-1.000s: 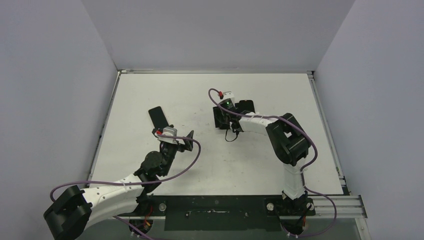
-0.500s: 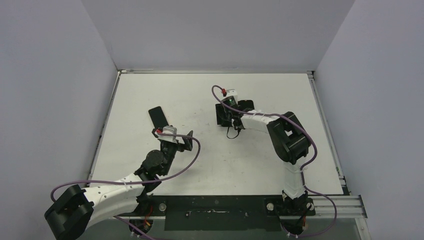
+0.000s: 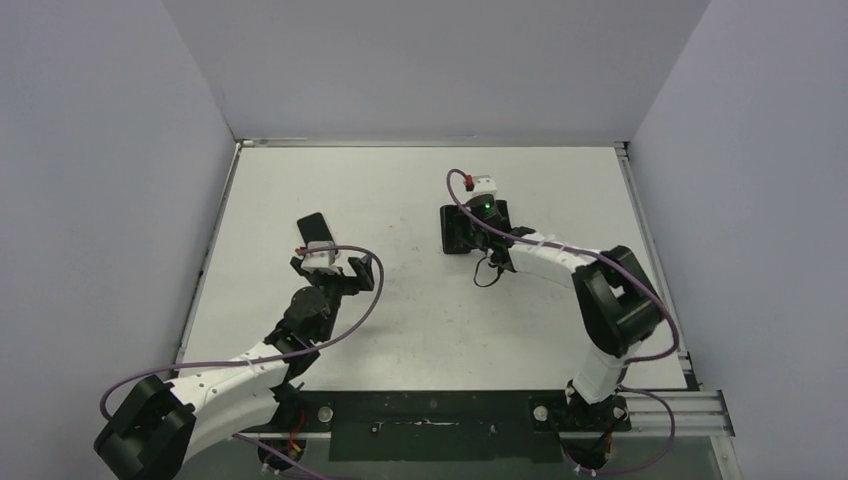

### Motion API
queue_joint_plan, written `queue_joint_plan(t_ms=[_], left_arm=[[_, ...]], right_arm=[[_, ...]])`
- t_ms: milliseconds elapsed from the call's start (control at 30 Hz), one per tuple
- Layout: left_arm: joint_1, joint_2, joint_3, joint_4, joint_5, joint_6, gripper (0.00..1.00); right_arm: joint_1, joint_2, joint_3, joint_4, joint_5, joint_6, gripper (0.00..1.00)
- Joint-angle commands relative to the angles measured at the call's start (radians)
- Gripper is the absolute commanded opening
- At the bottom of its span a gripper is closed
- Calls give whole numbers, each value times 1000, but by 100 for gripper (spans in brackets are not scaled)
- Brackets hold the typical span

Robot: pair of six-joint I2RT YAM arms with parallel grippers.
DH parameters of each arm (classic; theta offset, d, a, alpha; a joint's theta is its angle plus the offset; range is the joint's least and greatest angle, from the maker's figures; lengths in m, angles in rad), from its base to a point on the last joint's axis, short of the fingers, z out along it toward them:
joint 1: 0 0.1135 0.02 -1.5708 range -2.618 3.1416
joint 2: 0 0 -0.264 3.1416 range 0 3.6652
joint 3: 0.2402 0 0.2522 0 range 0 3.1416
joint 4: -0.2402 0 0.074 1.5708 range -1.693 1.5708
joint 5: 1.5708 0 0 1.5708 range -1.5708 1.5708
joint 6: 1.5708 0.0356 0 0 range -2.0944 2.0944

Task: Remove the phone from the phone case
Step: Place the phone at the center of the board, then pick up the phone at the center of the board.

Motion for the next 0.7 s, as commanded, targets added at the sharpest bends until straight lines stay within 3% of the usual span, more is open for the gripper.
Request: queue_joint_plan(t_ms=[0, 233, 400, 667], left_arm=[[73, 8, 89, -94, 26, -167, 90], [194, 91, 206, -289, 79, -334, 94], [323, 222, 361, -498, 127, -400, 97], [475, 483, 584, -654, 250, -340, 97]], right_arm=[[-33, -284, -143, 200, -48, -21, 100], [-86, -682, -451, 365, 35, -33, 100], [-101, -936, -586, 355, 117, -29, 100], [-114, -1114, -721, 371, 164, -51, 100]])
